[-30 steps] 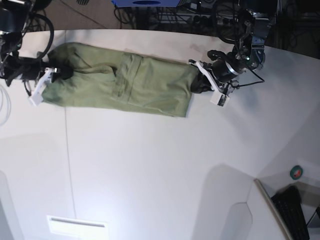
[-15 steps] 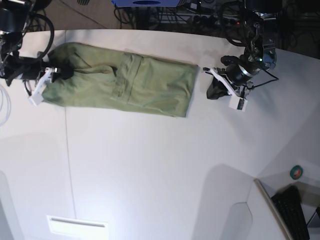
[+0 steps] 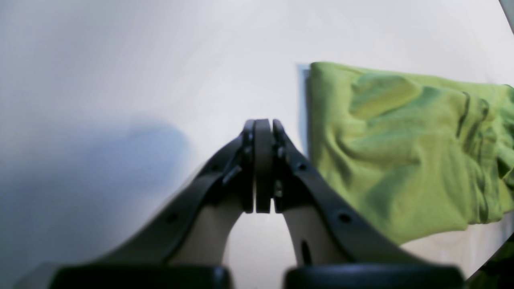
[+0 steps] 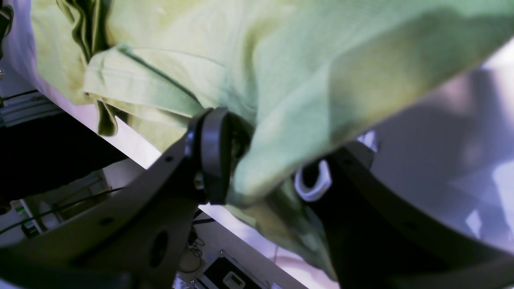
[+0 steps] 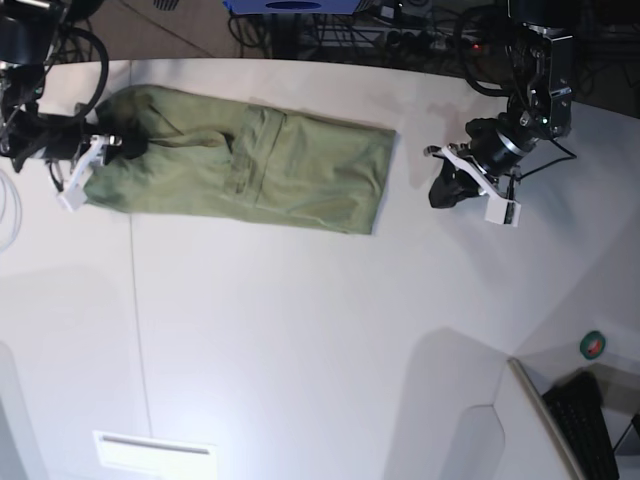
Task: Layout the t-shirt on the table in an organized manner, then fold the t-shirt properly
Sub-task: 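Release the shirt edge and lift the left gripper away, then grasp both ends of the folded strip with both grippers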
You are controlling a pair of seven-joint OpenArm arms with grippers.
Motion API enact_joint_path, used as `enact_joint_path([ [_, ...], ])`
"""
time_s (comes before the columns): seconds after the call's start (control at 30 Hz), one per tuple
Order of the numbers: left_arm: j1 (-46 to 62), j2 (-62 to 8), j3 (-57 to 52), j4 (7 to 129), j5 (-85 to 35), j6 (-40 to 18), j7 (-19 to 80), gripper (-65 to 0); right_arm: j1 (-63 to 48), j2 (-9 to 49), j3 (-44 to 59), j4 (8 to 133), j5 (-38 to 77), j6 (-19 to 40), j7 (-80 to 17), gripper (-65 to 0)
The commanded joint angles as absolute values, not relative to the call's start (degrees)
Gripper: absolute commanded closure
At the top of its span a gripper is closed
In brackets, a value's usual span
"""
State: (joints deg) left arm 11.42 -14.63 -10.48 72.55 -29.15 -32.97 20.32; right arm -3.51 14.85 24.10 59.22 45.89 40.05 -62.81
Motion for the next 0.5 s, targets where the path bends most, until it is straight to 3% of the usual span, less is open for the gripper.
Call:
enact_joint_path([
  [0.0, 11.0, -15.2, -10.7, 73.3, -30.0, -33.4, 19.1, 0.0, -3.0, 15.4, 24.1, 59.6, 45.9, 40.0, -62.9, -20.7],
  [0.47, 10.7, -15.2, -10.7, 73.3, -30.0, -33.4, 19.0, 0.0, -2.3, 15.3, 24.1, 59.6, 45.9, 40.0, -62.9, -20.7],
])
